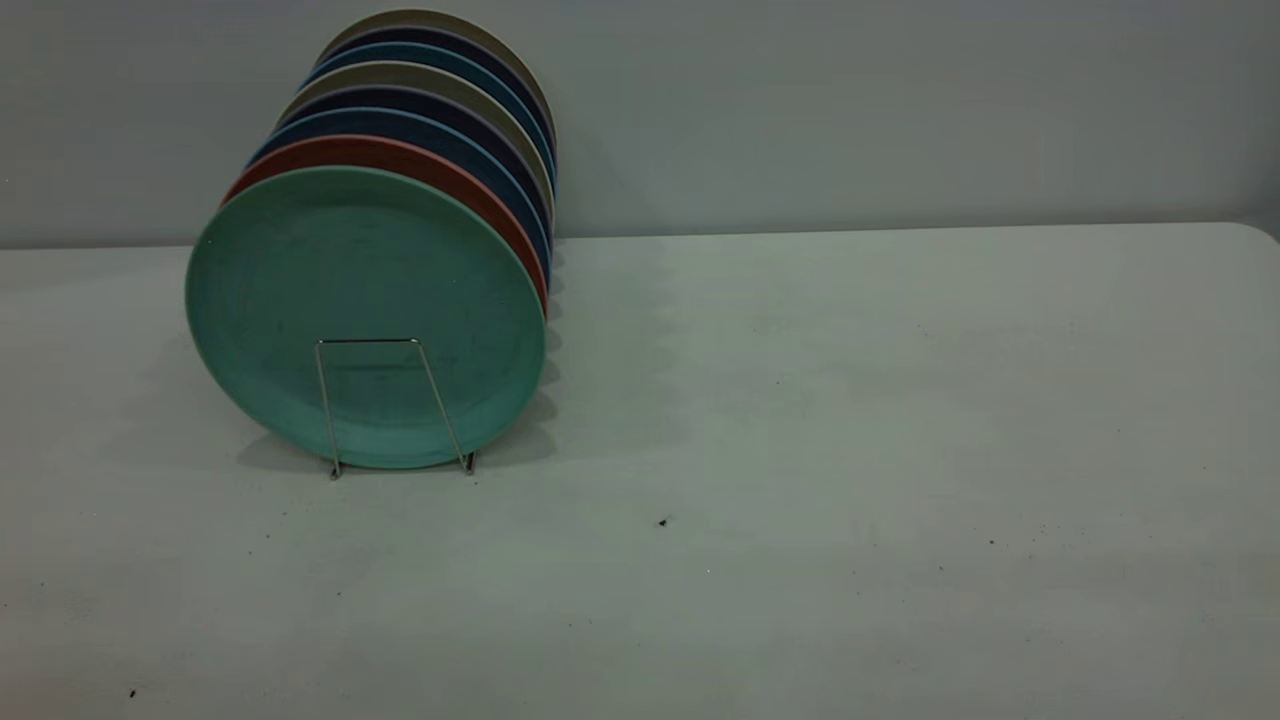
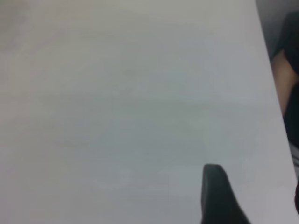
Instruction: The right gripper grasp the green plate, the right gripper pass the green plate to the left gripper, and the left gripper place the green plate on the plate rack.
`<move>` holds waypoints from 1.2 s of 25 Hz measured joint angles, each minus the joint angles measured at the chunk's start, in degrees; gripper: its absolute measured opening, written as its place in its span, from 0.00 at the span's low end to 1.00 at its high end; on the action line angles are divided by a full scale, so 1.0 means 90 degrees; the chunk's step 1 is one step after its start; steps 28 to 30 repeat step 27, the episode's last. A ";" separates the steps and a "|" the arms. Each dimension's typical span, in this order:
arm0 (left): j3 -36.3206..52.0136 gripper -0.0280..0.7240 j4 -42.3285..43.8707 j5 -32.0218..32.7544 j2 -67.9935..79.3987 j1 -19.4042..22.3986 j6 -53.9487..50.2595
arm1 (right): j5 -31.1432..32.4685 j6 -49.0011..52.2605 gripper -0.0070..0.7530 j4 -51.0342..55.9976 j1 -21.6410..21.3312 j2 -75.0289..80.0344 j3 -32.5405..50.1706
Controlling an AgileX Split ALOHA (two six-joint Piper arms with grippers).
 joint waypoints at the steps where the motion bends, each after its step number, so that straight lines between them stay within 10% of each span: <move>1: 0.0000 0.72 0.0000 0.0000 -0.0049 -0.0008 0.0000 | 0.0000 0.0000 0.54 0.0000 -0.0055 0.0000 0.0000; 30: 0.0000 0.72 0.0007 0.0045 -0.0418 -0.0176 -0.0012 | 0.0000 0.0006 0.54 0.0000 -0.0091 0.0000 0.0000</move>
